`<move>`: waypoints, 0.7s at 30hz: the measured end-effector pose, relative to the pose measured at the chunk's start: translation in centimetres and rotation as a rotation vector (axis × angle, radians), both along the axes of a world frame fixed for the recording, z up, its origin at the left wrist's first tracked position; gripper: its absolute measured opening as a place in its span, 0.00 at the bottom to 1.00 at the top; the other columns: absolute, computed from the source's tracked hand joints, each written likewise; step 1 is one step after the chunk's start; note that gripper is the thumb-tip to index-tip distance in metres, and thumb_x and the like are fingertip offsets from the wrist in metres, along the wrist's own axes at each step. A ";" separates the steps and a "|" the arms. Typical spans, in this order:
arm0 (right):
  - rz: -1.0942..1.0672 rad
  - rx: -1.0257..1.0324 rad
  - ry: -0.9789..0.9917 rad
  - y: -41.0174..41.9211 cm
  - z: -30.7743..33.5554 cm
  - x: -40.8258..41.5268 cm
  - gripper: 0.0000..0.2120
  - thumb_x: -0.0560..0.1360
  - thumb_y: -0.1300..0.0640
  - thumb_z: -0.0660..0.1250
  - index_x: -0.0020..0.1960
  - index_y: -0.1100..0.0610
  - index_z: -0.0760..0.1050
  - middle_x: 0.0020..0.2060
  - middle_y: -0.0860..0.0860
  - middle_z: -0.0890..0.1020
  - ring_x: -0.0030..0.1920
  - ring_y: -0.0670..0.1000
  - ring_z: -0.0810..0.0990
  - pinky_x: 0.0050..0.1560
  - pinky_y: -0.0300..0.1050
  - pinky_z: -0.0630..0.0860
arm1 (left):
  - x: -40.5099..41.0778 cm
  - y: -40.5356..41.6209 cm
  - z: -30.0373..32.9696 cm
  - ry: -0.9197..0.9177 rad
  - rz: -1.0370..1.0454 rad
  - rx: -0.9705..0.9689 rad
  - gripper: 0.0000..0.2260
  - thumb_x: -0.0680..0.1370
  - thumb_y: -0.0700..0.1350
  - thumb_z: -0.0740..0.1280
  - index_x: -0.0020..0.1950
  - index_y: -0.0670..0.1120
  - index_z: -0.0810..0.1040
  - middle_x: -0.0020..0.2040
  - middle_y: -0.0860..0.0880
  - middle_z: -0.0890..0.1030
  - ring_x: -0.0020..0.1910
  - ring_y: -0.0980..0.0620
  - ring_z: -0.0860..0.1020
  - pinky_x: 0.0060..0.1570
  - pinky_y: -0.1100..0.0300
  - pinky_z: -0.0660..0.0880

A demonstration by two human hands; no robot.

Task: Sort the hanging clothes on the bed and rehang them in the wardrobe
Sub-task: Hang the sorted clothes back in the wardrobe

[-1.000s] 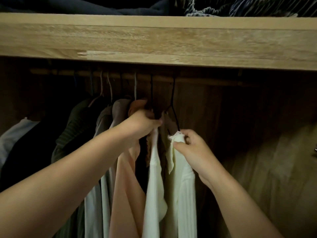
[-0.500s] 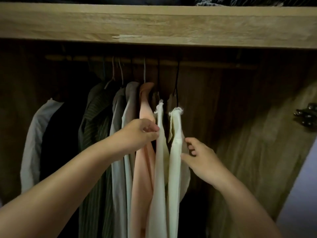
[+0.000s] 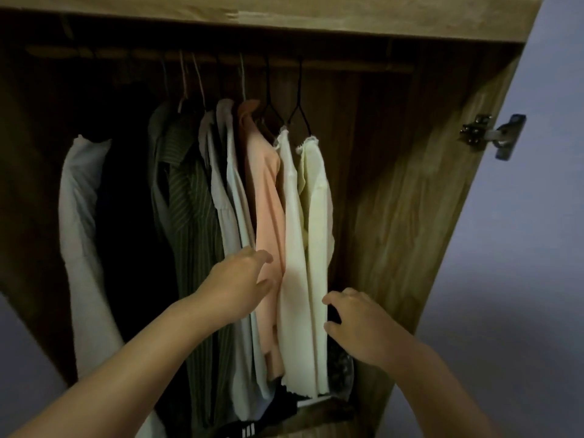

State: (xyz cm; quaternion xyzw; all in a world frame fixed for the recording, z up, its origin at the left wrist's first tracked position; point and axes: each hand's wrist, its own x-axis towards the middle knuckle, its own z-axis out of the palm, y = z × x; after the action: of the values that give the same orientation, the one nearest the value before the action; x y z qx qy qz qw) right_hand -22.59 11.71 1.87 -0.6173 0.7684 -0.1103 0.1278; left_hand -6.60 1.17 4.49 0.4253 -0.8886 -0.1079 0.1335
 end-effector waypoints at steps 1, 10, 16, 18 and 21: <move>0.002 0.012 0.031 0.6 -0.3 0.4 0.17 0.80 0.53 0.57 0.68 0.54 0.66 0.61 0.53 0.72 0.61 0.52 0.70 0.62 0.46 0.71 | 0.4 0.6 -0.5 -0.017 -0.004 -0.001 0.22 0.79 0.51 0.61 0.72 0.50 0.63 0.69 0.49 0.68 0.64 0.52 0.70 0.63 0.57 0.70; 0.137 0.060 0.199 4.0 -1.9 3.0 0.17 0.80 0.56 0.55 0.69 0.54 0.65 0.63 0.54 0.70 0.63 0.54 0.67 0.62 0.51 0.68 | 4.6 6.9 -5.6 -0.012 0.226 0.060 0.22 0.79 0.53 0.60 0.72 0.50 0.62 0.66 0.49 0.69 0.64 0.50 0.69 0.62 0.55 0.69; 0.277 0.076 0.235 7.1 -3.8 4.7 0.20 0.78 0.59 0.60 0.69 0.52 0.63 0.63 0.53 0.69 0.64 0.54 0.65 0.62 0.51 0.65 | 6.9 14.0 -7.9 0.015 0.412 0.054 0.24 0.79 0.52 0.60 0.74 0.49 0.60 0.68 0.49 0.68 0.65 0.48 0.69 0.61 0.55 0.69; 0.359 0.073 0.216 8.4 -4.4 5.5 0.18 0.79 0.58 0.58 0.69 0.52 0.65 0.63 0.53 0.69 0.64 0.55 0.65 0.63 0.51 0.65 | 7.9 16.8 -8.6 0.029 0.478 0.070 0.24 0.79 0.52 0.60 0.74 0.49 0.60 0.68 0.49 0.68 0.65 0.48 0.69 0.61 0.56 0.68; 0.495 0.089 0.193 10.3 -5.0 7.2 0.17 0.80 0.58 0.56 0.68 0.51 0.65 0.63 0.53 0.69 0.65 0.55 0.64 0.64 0.51 0.65 | 9.9 21.2 -9.9 0.048 0.593 0.090 0.23 0.79 0.52 0.60 0.73 0.50 0.61 0.68 0.50 0.68 0.66 0.48 0.68 0.62 0.55 0.67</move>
State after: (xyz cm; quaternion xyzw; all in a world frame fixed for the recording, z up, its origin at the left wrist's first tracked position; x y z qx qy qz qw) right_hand -15.41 22.05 -3.11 -0.7877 0.6069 0.0176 0.1041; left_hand 3.33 22.39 -5.40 0.6691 -0.7166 -0.1134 0.1611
